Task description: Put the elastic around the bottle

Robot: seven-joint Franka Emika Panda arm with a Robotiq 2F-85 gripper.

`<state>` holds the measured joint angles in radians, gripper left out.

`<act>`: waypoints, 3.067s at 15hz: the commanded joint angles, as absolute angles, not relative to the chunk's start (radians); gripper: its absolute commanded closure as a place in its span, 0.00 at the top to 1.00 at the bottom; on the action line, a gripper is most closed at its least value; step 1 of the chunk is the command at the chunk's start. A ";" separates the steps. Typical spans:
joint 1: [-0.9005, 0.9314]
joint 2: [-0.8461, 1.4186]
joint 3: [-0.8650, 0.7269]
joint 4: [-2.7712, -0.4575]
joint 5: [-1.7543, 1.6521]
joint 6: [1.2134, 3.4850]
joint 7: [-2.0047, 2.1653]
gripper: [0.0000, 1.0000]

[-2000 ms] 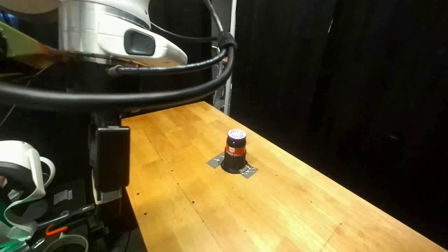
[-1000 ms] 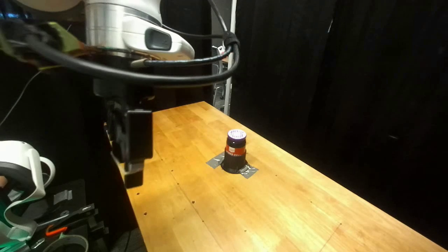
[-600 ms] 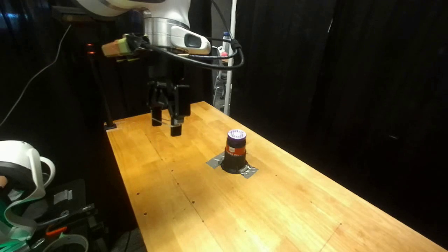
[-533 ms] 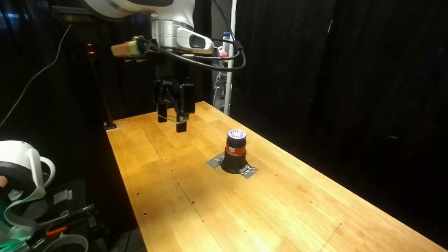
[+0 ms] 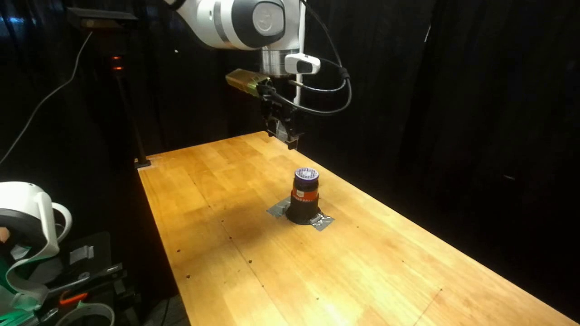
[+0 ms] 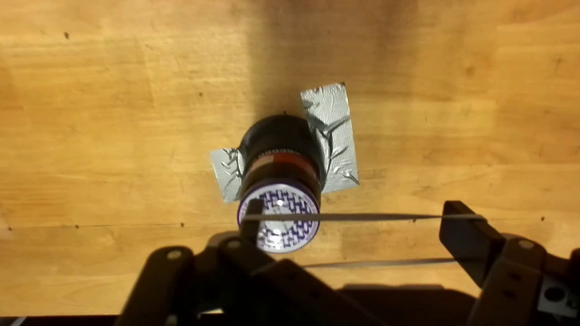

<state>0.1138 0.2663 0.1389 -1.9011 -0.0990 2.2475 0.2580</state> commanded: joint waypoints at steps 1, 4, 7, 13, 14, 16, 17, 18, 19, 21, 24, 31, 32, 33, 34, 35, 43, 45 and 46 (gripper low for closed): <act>0.146 0.479 0.094 -1.649 -0.105 2.247 0.282 1.00; 0.141 0.587 0.064 -1.535 -0.083 2.216 0.259 1.00; 0.133 0.661 0.033 -1.465 -0.081 2.170 0.254 1.00; 0.094 0.742 0.045 -1.393 -0.024 2.052 0.180 1.00; 0.090 0.747 0.052 -1.387 -0.008 2.030 0.162 1.00; 0.087 0.739 0.061 -1.401 0.013 2.007 0.132 1.00; 0.085 0.731 0.064 -1.414 0.021 1.993 0.118 1.00; 0.083 0.724 0.066 -1.424 0.027 1.973 0.108 1.00; 0.077 0.710 0.068 -1.442 0.034 1.954 0.095 1.00; 0.070 0.684 0.066 -1.480 0.049 1.940 0.088 1.00; 0.066 0.633 0.056 -1.559 0.057 1.994 0.093 1.00; 0.070 0.533 0.052 -1.752 0.055 2.098 0.097 1.00; 0.071 0.522 0.050 -1.781 0.052 2.124 0.099 1.00; 0.074 0.509 0.047 -1.814 0.045 2.161 0.100 0.75; 0.078 0.496 0.043 -1.846 0.039 2.203 0.107 0.74; 0.081 0.477 0.041 -1.885 0.033 2.253 0.108 0.66; 0.112 0.315 0.019 -2.248 -0.029 2.805 0.136 0.08; 0.103 0.282 0.029 -2.330 -0.026 2.937 0.110 0.05; 0.101 0.271 0.033 -2.373 -0.027 3.024 0.103 0.02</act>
